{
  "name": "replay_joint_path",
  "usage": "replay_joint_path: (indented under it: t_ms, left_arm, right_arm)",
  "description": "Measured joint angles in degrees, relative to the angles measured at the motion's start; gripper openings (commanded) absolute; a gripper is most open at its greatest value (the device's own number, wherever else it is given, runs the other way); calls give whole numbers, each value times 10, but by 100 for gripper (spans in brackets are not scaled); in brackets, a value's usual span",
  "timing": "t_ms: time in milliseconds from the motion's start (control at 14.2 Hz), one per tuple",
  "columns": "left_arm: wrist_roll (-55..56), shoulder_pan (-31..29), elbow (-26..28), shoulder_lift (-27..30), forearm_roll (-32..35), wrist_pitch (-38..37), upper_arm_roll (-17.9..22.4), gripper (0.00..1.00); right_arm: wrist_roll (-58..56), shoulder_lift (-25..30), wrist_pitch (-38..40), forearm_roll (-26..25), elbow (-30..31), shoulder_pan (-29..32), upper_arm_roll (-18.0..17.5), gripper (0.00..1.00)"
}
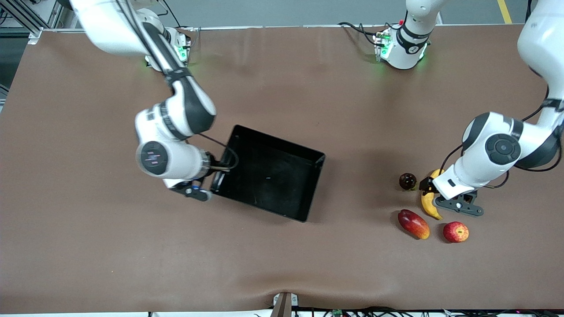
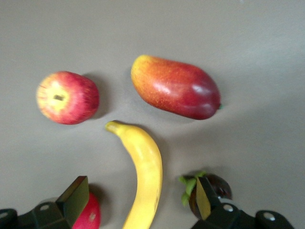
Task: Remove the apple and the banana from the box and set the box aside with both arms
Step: 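Drag the black tray aside with the right gripper while the left gripper withdraws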
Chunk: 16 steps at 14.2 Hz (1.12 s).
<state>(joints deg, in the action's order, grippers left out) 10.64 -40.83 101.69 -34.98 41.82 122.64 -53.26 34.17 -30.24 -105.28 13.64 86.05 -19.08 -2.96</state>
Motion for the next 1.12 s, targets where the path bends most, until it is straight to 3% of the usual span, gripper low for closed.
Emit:
replay_joint_path:
  t_ms: [140, 351, 632, 842, 1123]
  left_arm:
    - [2, 1, -46, 19, 0, -67, -24, 100]
    - [-27, -1, -97, 26, -4, -97, -32, 100]
    - [-28, -1, -173, 29, -72, -205, -57, 100]
    - [-27, -1, -214, 55, -114, -259, -60, 100]
    - [12, 1, -223, 129, -193, -312, -67, 100]
  right_arm:
    - [-47, 20, 36, 0, 0, 38, 2, 0]
    - [-118, 43, 86, -2, 1, 107, 5, 0]
    - [-232, 51, 115, -11, 3, 212, 8, 0]
    - [-324, 48, 113, -39, 10, 286, 9, 0]
    - [-424, 24, 68, -79, 20, 349, 9, 0]
